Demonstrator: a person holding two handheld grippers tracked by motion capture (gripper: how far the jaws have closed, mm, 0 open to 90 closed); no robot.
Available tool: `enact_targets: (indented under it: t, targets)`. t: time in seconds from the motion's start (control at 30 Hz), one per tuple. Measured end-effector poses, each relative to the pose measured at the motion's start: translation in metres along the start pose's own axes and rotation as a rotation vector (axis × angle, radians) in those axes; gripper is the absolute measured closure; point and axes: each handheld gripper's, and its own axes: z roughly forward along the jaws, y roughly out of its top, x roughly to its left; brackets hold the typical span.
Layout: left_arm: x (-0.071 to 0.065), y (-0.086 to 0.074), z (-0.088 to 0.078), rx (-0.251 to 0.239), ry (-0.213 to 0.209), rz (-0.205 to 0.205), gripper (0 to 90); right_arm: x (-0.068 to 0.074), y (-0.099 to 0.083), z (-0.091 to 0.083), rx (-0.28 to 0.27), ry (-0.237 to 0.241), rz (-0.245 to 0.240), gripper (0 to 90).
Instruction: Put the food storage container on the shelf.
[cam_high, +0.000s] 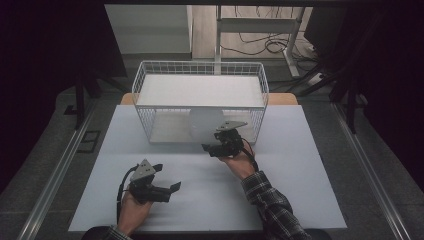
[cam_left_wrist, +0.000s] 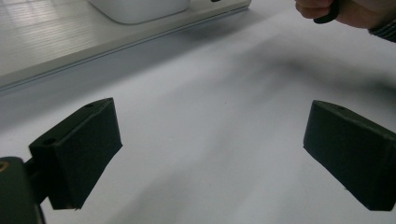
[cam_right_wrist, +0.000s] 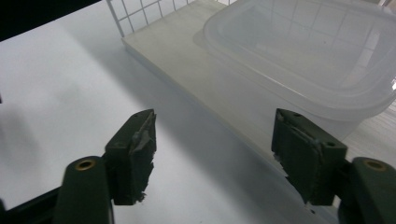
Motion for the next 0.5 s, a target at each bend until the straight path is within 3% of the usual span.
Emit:
enact_targets:
  t: [0.1, 0.5]
  targets:
    - [0.0, 0.0, 0.0, -0.001, 0.004, 0.002, 3.3, 0.003, -0.001, -0.005, -0.001, 0.0, -0.02, 24.8]
    - [0.001, -0.001, 0.0, -0.006, -0.004, -0.008, 3.2, 0.009, -0.003, -0.019, 0.0, 0.02, -0.008, 12.6]
